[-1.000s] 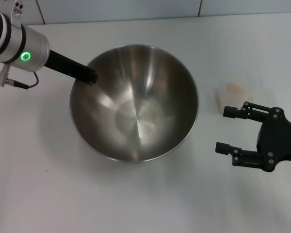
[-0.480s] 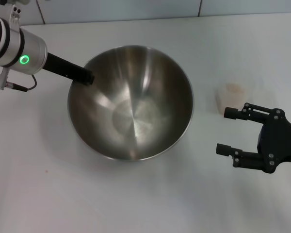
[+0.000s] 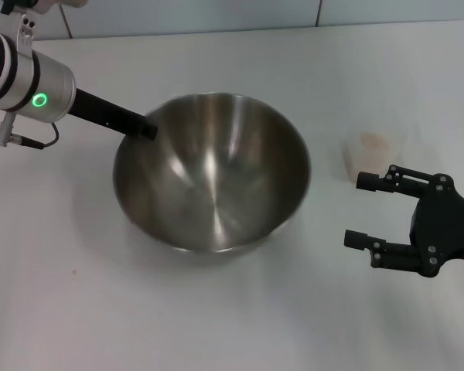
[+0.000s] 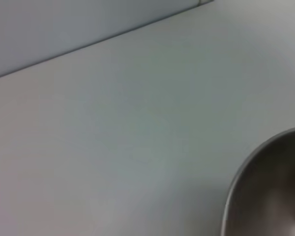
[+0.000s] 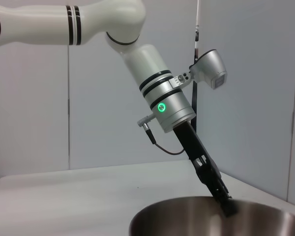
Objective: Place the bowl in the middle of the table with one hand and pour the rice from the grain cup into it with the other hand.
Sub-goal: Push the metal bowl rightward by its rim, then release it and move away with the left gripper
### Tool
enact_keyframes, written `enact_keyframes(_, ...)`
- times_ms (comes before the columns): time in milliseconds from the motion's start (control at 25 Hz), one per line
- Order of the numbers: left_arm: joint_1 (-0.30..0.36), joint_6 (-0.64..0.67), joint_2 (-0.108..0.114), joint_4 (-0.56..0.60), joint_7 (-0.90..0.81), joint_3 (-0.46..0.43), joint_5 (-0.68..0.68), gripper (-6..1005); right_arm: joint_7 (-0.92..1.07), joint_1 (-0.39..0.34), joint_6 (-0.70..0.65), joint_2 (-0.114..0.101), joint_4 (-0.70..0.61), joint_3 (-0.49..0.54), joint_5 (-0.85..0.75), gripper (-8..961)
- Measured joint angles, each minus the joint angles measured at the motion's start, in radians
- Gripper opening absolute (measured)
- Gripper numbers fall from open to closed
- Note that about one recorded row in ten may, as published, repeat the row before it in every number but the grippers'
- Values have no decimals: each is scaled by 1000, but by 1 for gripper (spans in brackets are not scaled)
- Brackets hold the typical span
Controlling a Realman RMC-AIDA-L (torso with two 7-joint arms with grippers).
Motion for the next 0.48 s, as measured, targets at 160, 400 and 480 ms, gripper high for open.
enact_keyframes(160, 1, -1, 0, -1, 6, 1, 0, 234, 0, -2, -8, 0, 2, 4, 1, 746)
enact_keyframes(400, 6, -1, 0, 7, 35, -3, -42, 376, 0, -3, -11, 0, 3, 5, 1, 745)
enact_keyframes(480, 10, -1, 1, 12, 41, -11, -60, 419, 0, -3, -11, 0, 3, 5, 1, 745)
